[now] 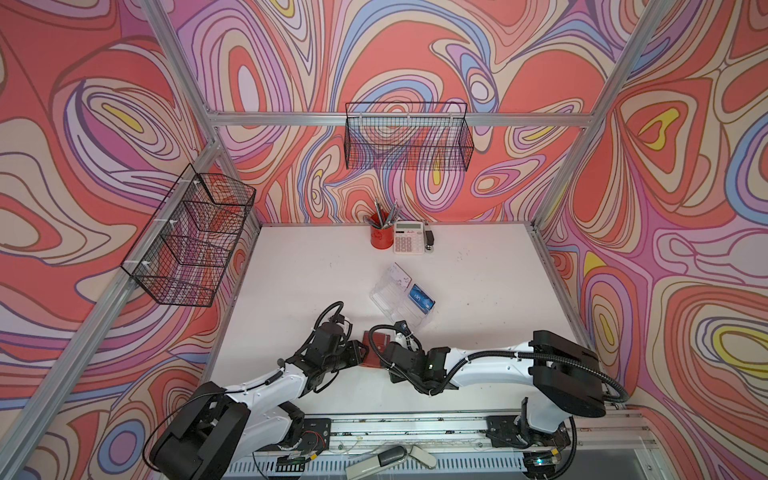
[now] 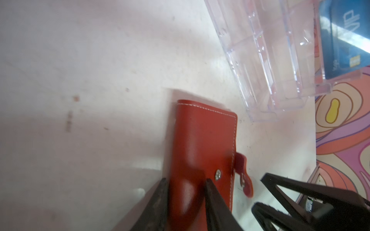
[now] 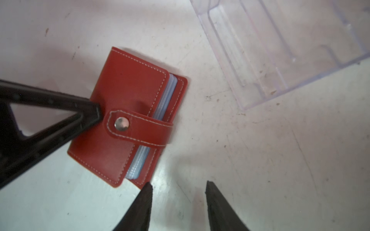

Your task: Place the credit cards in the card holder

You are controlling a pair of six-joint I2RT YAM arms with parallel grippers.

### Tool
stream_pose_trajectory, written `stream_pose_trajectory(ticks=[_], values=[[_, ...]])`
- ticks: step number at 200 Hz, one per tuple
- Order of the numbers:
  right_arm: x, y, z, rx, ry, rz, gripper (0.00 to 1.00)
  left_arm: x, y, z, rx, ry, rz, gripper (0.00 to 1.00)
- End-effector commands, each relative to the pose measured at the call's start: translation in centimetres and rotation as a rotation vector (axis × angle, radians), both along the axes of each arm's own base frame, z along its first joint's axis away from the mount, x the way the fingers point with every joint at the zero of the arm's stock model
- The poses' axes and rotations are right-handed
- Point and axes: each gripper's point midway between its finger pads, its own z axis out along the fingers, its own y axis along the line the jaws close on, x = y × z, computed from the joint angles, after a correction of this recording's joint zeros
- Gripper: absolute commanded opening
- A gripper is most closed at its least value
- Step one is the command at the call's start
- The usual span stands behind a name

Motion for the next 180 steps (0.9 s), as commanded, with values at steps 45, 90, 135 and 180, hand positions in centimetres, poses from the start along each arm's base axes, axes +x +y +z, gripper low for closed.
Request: stream_pose_trajectory(ticks=[45,90,135,180], values=[[1.6,-2.6,0.5,0.126,0.021,-0.123,0.47,-2.0,-0.2,-2.1,0.044,0.073,0.043,0.35],[2.6,-2.2,5.6,0.107,-0.086,-0.026,0.47,-0.4,2.6,0.3,0.215,0.018,0.138,0.39],[3.4,-0.8,6.2,-0.108,-0.074,0.087,0.42,0.2,2.9,1.6,0.243,-0.032,0.137,0.41],[3.4,0.9,2.7,-0.275,-0.003,0.168,0.39,0.5,1.4,0.9,0.204,-0.016,0.094,0.41]])
